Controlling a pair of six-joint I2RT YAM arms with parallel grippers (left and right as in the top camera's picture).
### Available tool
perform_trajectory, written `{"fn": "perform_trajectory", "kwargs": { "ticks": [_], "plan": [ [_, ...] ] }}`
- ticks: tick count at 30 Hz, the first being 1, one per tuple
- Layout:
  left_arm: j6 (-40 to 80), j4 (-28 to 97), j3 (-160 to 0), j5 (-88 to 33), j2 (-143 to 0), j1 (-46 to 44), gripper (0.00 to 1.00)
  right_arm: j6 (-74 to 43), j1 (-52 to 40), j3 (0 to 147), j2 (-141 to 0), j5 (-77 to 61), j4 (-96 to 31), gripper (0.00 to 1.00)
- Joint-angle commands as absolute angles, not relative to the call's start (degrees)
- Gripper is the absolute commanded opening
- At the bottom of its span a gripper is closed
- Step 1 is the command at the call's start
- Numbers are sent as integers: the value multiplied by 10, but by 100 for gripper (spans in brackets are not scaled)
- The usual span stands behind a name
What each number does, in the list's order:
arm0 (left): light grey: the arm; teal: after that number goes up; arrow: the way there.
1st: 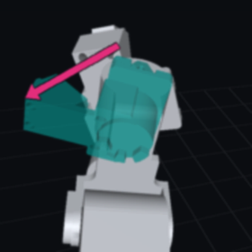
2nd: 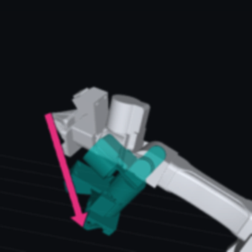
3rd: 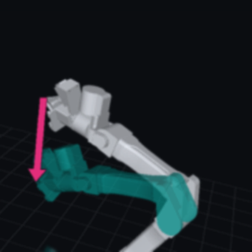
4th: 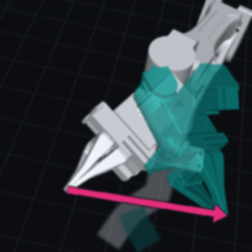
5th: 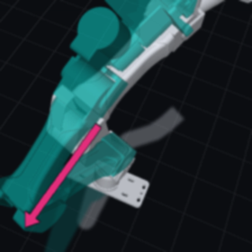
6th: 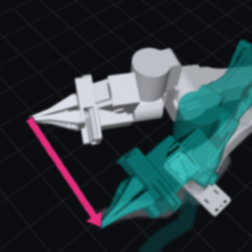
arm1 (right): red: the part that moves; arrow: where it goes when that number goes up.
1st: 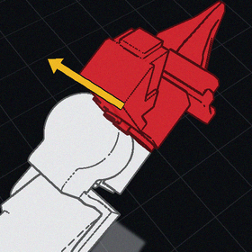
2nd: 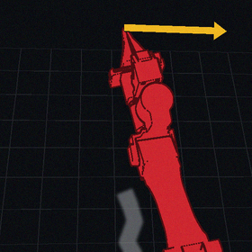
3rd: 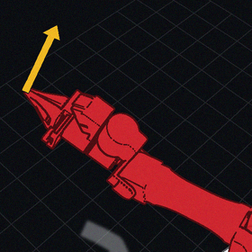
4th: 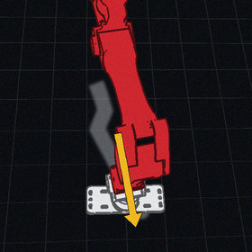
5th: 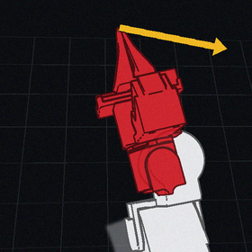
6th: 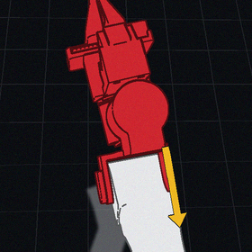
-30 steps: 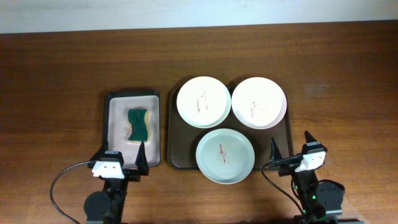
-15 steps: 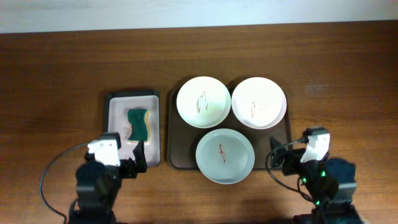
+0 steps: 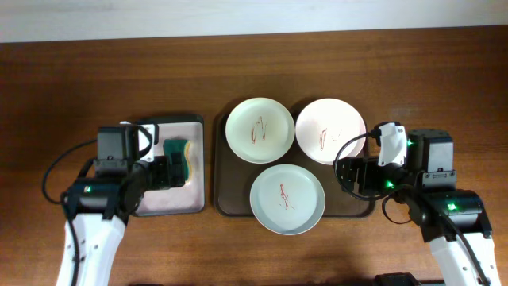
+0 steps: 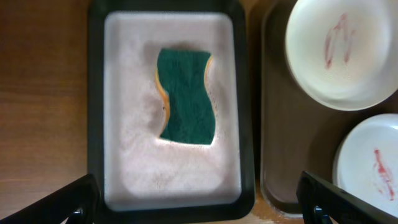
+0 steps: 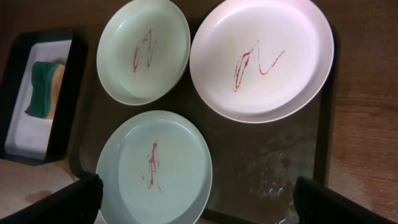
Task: Clean dirty plates on tray and stack at the side
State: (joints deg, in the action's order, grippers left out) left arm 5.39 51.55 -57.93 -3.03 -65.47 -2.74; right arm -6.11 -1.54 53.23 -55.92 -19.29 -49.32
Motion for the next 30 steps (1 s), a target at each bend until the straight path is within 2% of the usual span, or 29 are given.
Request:
{"fn": "perform_trajectory", "kwargs": {
  "ticks": [1,4,8,16,23,24,25,28,29,30],
  "plan": [
    [47,481,-588,-36,-699,-25,99,-65,-19,544,-564,-206,-491,99],
    [47,421,-588,-36,-752,-25,100,-65,-19,544,-564,-206,-491,99],
    [47,387,-588,-36,-832,-25,92,-65,-19,544,-564,-206,-492,99],
    [47,342,-588,-37,-966,-28,67,-65,-19,544,-564,-206,-492,99],
    [47,326,-587,-41,-1016,-46,61,-65,-19,544,-569,-206,-492,99],
    [47,326,-587,-41,-1021,-46,56,-65,-19,544,-570,-206,-493,99],
    [47,327,-587,-41,-1024,-46,46,-65,-19,544,-572,-206,-493,99],
    [47,328,-587,-41,-1026,-46,7,-65,-19,544,-580,-205,-495,99],
    [47,330,-587,-41,-1025,-46,0,-65,-19,544,-584,-205,-496,99],
    [47,333,-587,-41,-1025,-46,0,-65,-19,544,-592,-205,-498,99]
  ]
}}
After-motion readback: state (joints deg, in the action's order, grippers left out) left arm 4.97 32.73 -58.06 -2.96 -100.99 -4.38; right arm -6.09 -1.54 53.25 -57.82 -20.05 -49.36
